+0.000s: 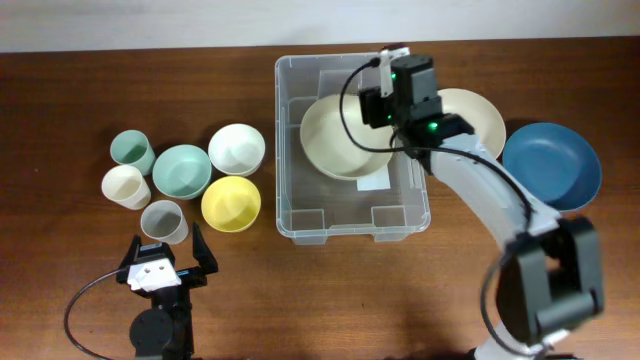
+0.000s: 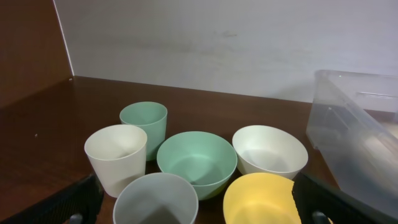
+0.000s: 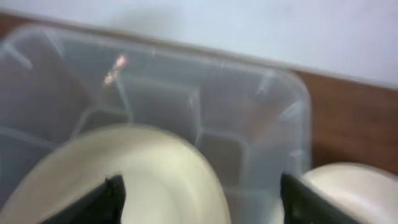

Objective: Pack container
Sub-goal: 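Move the right gripper to the dark blue plate and grasp its rim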

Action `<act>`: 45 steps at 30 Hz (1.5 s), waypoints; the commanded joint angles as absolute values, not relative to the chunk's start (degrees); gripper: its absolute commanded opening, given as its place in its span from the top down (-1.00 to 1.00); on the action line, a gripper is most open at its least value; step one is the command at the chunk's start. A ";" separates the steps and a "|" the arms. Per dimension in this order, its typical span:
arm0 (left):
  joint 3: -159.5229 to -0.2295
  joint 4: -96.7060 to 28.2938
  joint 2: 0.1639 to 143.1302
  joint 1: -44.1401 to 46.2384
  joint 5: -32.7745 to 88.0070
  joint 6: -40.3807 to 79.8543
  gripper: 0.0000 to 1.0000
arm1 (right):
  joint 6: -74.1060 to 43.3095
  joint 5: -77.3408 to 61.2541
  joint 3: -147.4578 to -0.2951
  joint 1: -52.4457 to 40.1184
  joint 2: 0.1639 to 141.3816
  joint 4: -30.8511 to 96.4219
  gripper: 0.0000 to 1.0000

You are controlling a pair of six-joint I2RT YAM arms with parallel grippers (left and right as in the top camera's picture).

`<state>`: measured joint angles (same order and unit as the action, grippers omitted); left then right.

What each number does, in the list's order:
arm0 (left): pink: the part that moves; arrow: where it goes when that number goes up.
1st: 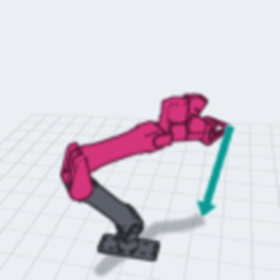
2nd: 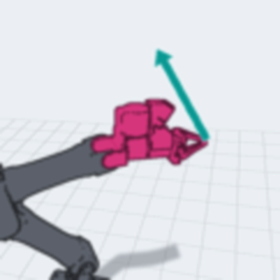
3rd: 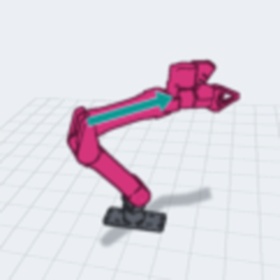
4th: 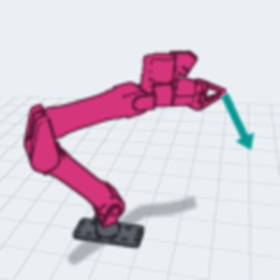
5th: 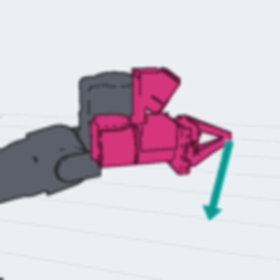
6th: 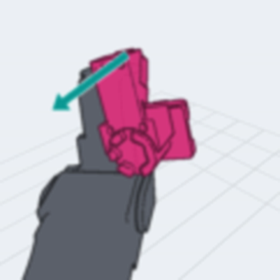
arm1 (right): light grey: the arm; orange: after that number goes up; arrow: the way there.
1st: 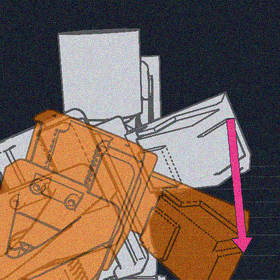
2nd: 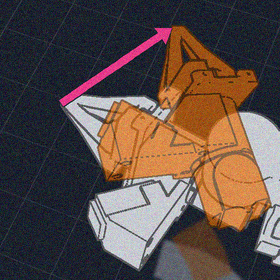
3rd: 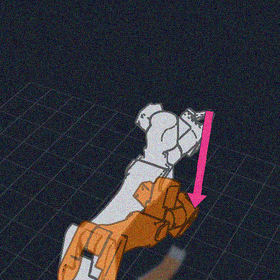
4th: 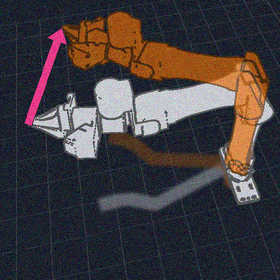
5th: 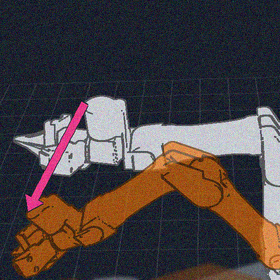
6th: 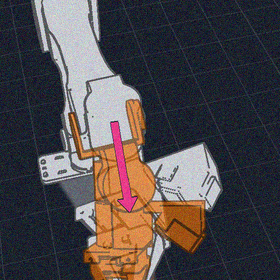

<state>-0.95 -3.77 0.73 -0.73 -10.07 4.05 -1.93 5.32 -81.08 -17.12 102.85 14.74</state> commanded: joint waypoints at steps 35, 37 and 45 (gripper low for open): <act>-0.51 -3.66 0.30 -0.82 -10.31 3.33 -0.99 | -7.70 -26.37 -83.18 49.41 117.10 46.35 -0.92; -0.51 -3.66 0.30 -0.82 -10.31 3.33 -0.99 | -7.68 -26.37 -82.17 48.66 118.13 43.48 -0.91; -0.51 -3.66 0.30 -0.82 -10.31 3.33 -0.99 | -7.73 -26.44 -72.88 47.70 118.67 29.54 -0.59</act>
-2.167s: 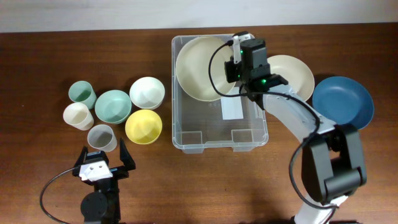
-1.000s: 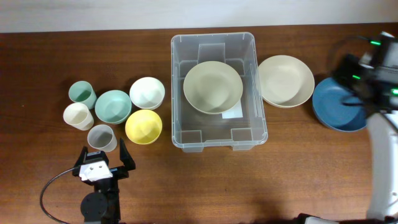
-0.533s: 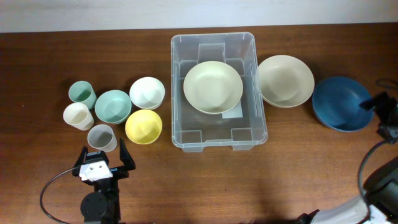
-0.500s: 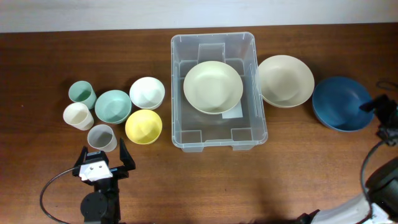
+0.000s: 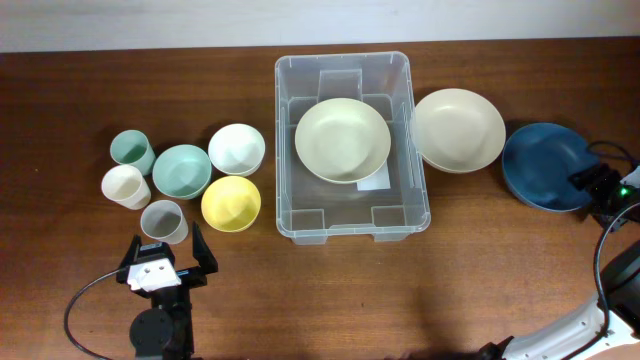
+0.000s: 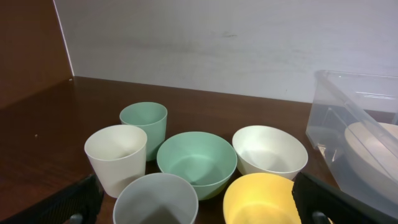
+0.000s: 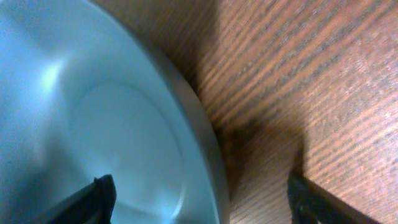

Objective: Pack container
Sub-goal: 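Move the right gripper to the dark blue plate and grasp its rim, then carry the blue plate with the right gripper onto the cream plate in the bin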

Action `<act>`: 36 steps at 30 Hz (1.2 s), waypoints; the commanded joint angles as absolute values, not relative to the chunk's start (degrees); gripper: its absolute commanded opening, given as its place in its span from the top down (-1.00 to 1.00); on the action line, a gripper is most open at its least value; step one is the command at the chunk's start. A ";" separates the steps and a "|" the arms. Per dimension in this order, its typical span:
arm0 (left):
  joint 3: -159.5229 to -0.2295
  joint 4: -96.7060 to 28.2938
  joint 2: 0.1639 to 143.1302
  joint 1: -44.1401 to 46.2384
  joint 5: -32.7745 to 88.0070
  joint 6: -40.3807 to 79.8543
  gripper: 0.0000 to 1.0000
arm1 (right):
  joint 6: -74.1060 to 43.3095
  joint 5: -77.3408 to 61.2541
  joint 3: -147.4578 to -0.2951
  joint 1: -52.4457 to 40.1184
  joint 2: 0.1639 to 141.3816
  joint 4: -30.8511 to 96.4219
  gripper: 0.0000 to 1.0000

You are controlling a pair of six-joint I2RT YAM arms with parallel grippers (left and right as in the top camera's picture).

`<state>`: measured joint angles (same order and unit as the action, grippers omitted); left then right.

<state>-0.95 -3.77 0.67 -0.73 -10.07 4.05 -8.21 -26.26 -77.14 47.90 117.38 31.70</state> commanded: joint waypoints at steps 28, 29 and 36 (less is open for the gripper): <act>-0.51 -3.66 0.30 -0.82 -10.31 3.33 -0.99 | -7.70 -38.35 -70.24 53.95 107.57 23.75 0.93; -0.51 -3.66 0.30 -0.82 -10.31 3.33 -0.99 | -7.73 -38.89 -70.24 53.93 104.49 23.79 0.92; -0.51 -3.66 0.30 -0.82 -10.31 3.33 -0.99 | -8.05 -39.46 -70.24 44.80 87.46 22.28 0.92</act>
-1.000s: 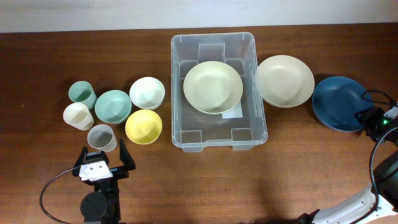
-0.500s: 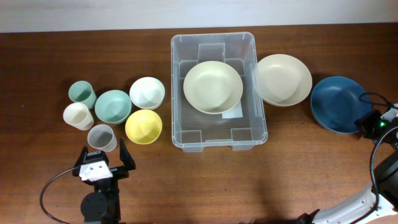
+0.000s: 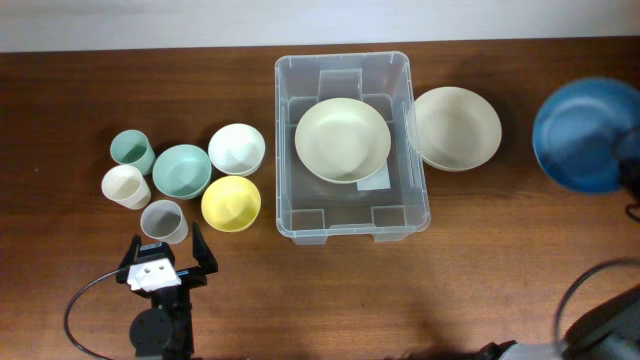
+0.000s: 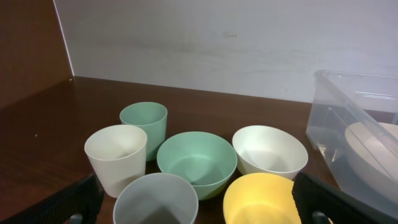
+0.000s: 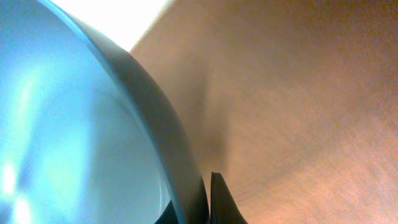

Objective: Pack container
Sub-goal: 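Carry the blue plate with the right gripper onto the cream plate in the bin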

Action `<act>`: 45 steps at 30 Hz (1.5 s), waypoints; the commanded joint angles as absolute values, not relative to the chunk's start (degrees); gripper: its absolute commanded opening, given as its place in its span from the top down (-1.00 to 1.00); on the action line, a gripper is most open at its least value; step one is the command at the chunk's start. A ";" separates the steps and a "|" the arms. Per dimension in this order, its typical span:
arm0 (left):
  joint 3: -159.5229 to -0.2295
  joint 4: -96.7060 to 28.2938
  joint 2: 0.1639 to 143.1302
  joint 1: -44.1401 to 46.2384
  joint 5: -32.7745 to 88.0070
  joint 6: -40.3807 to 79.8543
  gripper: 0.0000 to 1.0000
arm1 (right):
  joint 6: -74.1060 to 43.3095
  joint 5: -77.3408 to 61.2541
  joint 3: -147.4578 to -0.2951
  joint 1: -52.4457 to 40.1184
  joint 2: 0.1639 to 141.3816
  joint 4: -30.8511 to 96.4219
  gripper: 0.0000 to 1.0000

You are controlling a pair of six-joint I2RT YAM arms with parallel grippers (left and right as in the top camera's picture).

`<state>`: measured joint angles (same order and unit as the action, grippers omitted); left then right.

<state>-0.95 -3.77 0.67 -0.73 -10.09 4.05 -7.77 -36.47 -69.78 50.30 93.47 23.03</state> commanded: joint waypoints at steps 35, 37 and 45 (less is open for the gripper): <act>-0.51 -3.66 0.30 -0.82 -10.31 3.33 -0.99 | -15.81 -6.17 -70.87 -13.17 103.22 -0.47 -0.20; -0.51 -3.66 0.30 -0.82 -10.31 3.33 -0.99 | -15.81 -7.33 -71.85 -13.17 102.59 0.19 -0.19; -0.51 -3.66 0.30 -0.82 -10.31 3.33 -0.99 | -17.58 0.93 -83.31 -7.14 97.62 20.38 -0.20</act>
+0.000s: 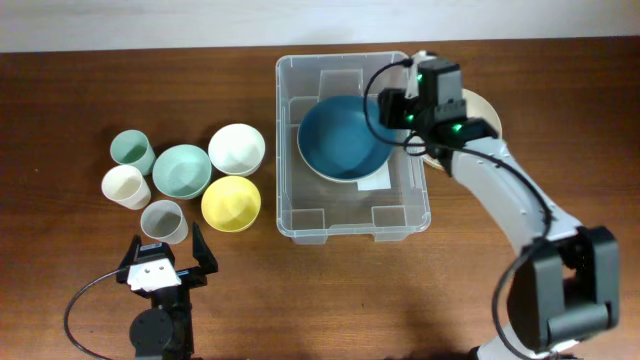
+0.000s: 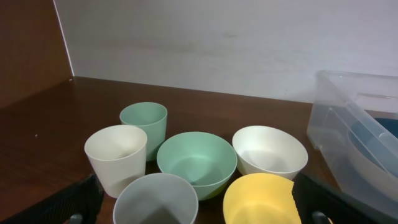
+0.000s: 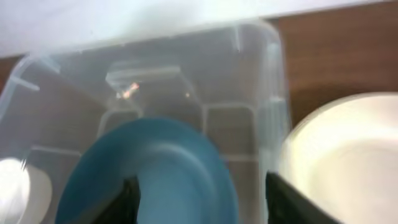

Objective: Pack container
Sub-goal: 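Carry the blue plate with the right gripper onto the cream plate in the bin, then grasp the rim of the remaining cream plate with the right gripper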

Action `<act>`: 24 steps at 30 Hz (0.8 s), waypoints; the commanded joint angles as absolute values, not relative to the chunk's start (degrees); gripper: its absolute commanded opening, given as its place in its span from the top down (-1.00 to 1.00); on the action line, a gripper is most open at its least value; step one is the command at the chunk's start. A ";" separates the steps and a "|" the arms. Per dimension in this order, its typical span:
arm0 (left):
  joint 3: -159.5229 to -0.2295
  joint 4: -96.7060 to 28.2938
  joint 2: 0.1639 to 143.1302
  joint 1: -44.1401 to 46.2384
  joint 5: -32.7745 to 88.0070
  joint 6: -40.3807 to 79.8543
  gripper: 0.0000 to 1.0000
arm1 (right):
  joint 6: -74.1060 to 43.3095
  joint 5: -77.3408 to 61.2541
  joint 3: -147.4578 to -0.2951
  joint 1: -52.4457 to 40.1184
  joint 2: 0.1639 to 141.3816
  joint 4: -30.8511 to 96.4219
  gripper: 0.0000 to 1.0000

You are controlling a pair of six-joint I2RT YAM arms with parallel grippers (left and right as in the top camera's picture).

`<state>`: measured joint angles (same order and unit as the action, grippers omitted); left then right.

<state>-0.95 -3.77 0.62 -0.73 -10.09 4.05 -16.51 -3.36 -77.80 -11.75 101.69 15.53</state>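
Note:
The clear plastic container [image 1: 290,195] stands mid-table. A blue plate [image 1: 340,138] lies in it on top of a cream plate whose rim [image 1: 312,166] just shows. My right gripper [image 1: 398,108] hovers over the plate's right side at the container's right wall. In the right wrist view the gripper [image 3: 202,205] is open, its fingers wide apart over the blue plate [image 3: 161,168]. A second cream plate [image 1: 487,115] lies on the table right of the container. My left gripper [image 1: 168,248] rests open at the front left, holding nothing.
Left of the container stand a teal cup [image 1: 132,150], a cream cup [image 1: 124,186], a grey cup [image 1: 163,220], a teal bowl [image 1: 181,170], a white bowl [image 1: 237,148] and a yellow bowl [image 1: 231,202]. A white wall backs the table.
The blue plate was held up at the far right in my right gripper. It now lies in the container on the cream plate, and the gripper is open above it. The left arm is unchanged.
My right gripper stood open over the container, one cream plate inside. Then it was open at the right rim of the blue plate on the table. Then it held that plate raised at the far right. Now the plate is stacked in the container and released.

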 commanded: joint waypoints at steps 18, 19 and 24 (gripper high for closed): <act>-0.51 -3.66 0.30 -0.82 -10.31 3.33 -0.99 | -19.57 -5.56 -84.47 14.98 116.33 34.83 -0.98; -0.51 -3.66 0.30 -0.82 -10.31 3.33 -0.99 | -19.59 -6.17 -84.47 14.98 117.78 34.46 -0.98; -0.51 -3.66 0.30 -0.82 -10.31 3.33 -0.99 | -19.57 -7.55 -84.47 15.03 123.17 33.63 -0.98</act>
